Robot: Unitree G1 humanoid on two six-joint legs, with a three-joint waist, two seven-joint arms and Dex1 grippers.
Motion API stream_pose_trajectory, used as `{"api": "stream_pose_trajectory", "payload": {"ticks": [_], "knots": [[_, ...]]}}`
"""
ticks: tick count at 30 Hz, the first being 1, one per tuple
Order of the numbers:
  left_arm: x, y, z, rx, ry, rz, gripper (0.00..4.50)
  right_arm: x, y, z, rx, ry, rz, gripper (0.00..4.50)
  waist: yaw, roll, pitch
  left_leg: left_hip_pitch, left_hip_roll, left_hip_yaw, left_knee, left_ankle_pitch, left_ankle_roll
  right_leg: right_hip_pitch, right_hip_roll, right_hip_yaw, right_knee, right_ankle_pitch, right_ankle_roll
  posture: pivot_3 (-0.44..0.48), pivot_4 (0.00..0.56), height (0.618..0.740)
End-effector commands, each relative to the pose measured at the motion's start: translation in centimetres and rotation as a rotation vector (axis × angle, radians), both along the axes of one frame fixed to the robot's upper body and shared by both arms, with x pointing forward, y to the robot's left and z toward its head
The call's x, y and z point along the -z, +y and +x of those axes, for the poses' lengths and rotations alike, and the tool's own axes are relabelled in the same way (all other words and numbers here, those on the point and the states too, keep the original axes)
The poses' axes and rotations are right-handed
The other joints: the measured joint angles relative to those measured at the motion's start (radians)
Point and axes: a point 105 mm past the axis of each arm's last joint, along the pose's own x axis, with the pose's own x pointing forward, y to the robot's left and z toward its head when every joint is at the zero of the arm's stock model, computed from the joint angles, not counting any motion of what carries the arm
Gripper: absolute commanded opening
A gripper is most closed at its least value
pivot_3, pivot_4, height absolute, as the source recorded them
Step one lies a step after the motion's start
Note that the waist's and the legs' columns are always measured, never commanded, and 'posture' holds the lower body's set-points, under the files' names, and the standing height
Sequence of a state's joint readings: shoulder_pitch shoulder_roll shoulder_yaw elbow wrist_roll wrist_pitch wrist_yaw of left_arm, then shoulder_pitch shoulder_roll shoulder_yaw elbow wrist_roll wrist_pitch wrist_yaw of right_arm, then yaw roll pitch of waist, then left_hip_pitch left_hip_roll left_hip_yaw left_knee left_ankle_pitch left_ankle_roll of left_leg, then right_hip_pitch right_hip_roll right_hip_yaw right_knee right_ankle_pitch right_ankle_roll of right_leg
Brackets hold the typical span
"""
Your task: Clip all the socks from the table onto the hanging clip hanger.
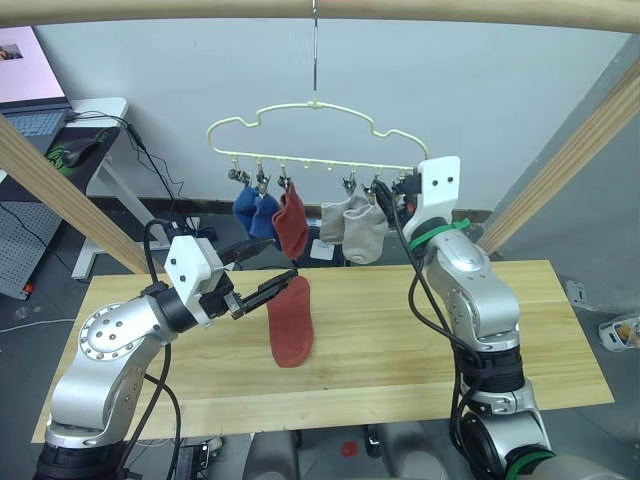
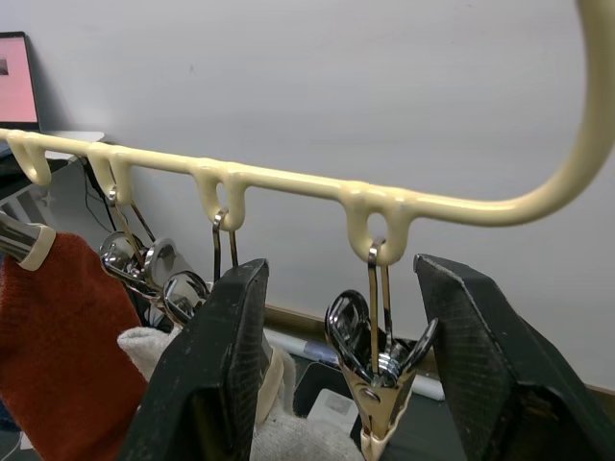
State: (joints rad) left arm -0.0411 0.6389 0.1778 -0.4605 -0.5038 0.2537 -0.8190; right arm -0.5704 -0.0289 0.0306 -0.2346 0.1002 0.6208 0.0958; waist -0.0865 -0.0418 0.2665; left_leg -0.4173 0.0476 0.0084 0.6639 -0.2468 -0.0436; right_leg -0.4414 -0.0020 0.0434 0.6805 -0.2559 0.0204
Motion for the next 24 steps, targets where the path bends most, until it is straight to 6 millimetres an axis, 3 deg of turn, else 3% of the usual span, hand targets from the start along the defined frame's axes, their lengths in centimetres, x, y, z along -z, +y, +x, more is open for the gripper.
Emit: {"api": "stream_pose_trajectory", "payload": {"ticks": [1,7,10,24], "knots": [[-0.2,-0.2,-0.2,0.013,-0.018,0.003,3.16,-1.7,-0.3,-0.3,0.029,-0.068,0.000,2.51,0.000,0.000,0.000,0.000,0.000,0.000,0.000,0.000,0.000,0.000,0.000,0.000,0.000,0.000,0.000,-0.112,0.247,0.736],[-0.2,-0.3,-0.2,0.016,-0.017,0.003,3.16,-1.6,-0.7,-0.4,0.069,-0.067,-0.010,2.51,0.000,0.000,0.000,0.000,0.000,0.000,0.000,0.000,0.000,0.000,0.000,0.000,0.000,0.000,0.000,-0.116,0.247,0.736],[-0.2,-0.3,-0.1,0.019,-0.016,0.003,3.16,-1.5,-0.9,-0.4,0.082,-0.063,-0.012,1.96,0.000,0.000,0.000,0.000,0.000,0.000,0.000,0.000,0.000,0.000,0.000,0.000,0.000,0.000,0.000,-0.119,0.248,0.736],[-0.1,-0.5,-0.1,0.024,-0.012,0.004,3.16,-1.2,-1.9,-0.6,0.154,-0.045,-0.014,1.96,0.000,0.000,0.000,0.000,0.000,0.000,0.000,0.000,0.000,0.000,0.000,0.000,0.000,0.000,0.000,-0.125,0.251,0.736]]}}
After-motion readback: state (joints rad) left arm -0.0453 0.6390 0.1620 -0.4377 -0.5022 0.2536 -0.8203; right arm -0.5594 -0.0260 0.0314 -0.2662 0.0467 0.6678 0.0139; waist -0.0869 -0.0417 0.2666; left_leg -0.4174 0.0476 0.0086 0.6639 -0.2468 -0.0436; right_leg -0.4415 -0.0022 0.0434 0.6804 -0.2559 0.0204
